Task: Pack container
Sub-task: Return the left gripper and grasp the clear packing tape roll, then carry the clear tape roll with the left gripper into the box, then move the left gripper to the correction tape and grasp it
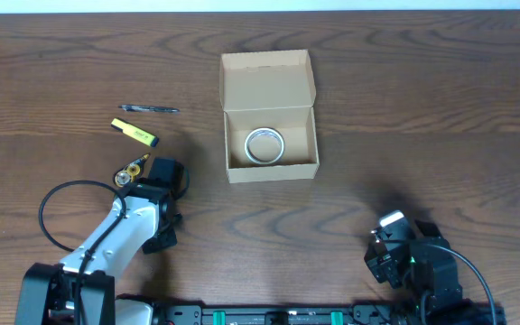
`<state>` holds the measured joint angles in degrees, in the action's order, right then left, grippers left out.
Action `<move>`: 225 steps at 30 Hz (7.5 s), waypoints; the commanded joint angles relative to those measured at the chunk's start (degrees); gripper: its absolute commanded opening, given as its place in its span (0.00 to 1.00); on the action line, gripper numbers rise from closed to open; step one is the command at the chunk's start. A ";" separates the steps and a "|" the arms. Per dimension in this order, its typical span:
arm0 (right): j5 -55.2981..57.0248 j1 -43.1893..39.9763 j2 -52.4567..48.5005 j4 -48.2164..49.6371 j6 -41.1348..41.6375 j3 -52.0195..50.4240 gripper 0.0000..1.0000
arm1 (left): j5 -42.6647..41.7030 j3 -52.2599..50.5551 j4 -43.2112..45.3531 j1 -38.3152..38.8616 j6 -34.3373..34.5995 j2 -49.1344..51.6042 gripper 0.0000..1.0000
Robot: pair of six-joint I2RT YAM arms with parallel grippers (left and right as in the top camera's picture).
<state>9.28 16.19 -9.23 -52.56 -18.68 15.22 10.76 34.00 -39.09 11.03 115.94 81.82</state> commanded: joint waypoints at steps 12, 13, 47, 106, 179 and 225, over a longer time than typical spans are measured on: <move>0.33 -0.50 0.33 -0.22 -0.66 -0.24 0.99 | -0.55 0.50 0.76 -0.09 -3.02 -2.97 0.06; 0.33 -0.50 0.33 -0.22 -0.66 -0.24 0.99 | 0.02 1.09 0.79 -0.07 -4.98 -4.02 0.06; 0.33 -0.50 0.33 -0.22 -0.66 -0.24 0.99 | -13.84 50.71 -0.94 22.18 -60.17 21.33 0.06; 0.33 -0.50 0.35 -0.22 -0.66 -0.24 0.99 | 21.92 50.42 -21.35 11.67 -36.39 1.40 0.36; 0.33 -0.50 0.35 -0.22 -0.66 -0.24 0.99 | -3.50 27.23 0.22 -21.62 3.43 22.56 0.83; 0.33 -0.50 0.35 -0.22 -0.66 -0.24 0.99 | -7.41 28.57 1.90 -21.62 3.37 24.13 0.31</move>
<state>9.28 16.19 -9.23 -52.56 -18.68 15.22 4.12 61.49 -37.10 -10.31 115.96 105.23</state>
